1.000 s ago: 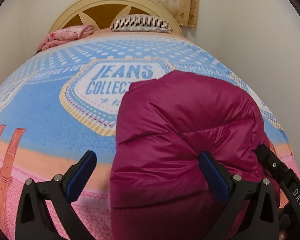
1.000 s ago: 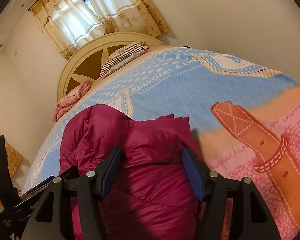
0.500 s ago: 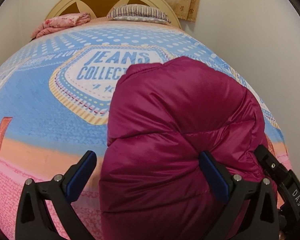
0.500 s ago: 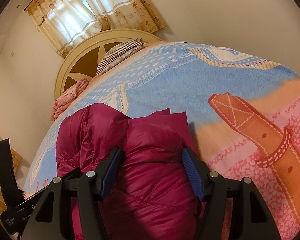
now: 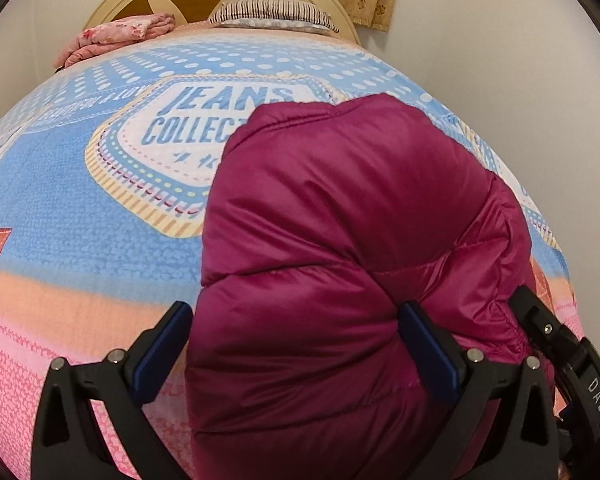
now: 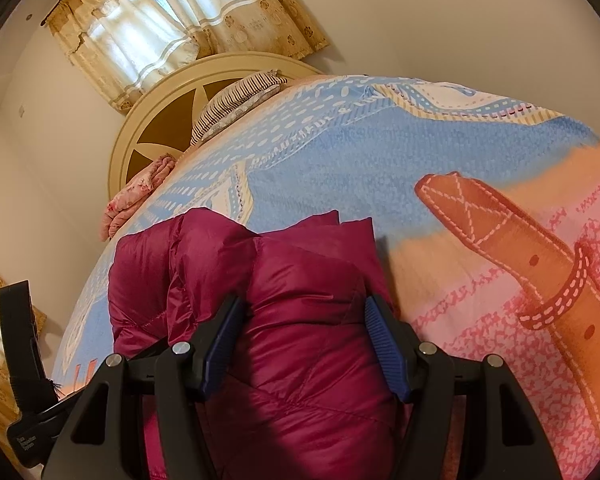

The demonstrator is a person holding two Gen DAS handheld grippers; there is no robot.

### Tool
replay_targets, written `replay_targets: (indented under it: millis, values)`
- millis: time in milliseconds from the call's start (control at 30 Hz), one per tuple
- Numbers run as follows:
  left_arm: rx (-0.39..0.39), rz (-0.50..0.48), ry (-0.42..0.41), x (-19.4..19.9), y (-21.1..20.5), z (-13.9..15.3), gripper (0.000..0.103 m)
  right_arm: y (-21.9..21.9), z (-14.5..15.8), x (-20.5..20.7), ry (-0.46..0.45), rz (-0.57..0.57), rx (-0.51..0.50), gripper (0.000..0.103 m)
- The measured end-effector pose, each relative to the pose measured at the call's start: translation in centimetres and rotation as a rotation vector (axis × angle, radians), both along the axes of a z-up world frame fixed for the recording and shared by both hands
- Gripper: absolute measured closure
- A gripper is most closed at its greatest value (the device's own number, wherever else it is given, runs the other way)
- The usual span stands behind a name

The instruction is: Fold large clothes

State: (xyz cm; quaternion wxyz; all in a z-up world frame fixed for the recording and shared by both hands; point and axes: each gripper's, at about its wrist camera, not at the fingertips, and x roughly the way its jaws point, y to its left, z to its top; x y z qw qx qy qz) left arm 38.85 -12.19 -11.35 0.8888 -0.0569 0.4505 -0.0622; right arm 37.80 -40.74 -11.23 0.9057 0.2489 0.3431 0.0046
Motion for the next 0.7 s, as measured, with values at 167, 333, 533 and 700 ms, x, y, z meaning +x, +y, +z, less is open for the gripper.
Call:
replay_targets:
  millis: [167, 333, 533, 700]
  values:
    - [-0.010, -0.004, 0.015, 0.19, -0.04, -0.24, 0.000, 0.09, -0.17, 0.28, 0.019, 0.002, 0.004, 0.039]
    - [-0.013, -0.008, 0.026, 0.34, -0.11, -0.45, 0.000, 0.14, -0.25, 0.42, 0.028, 0.003, 0.002, 0.039]
    - [-0.043, -0.016, 0.052, 0.74, 0.10, -0.87, 0.000, -0.18, -0.54, 0.63, 0.039, 0.008, 0.022, 0.039]
    - [-0.044, -0.019, 0.059, 0.86, 0.05, -0.99, 0.000, -0.23, -0.63, 0.71, 0.041, 0.009, 0.022, 0.039]
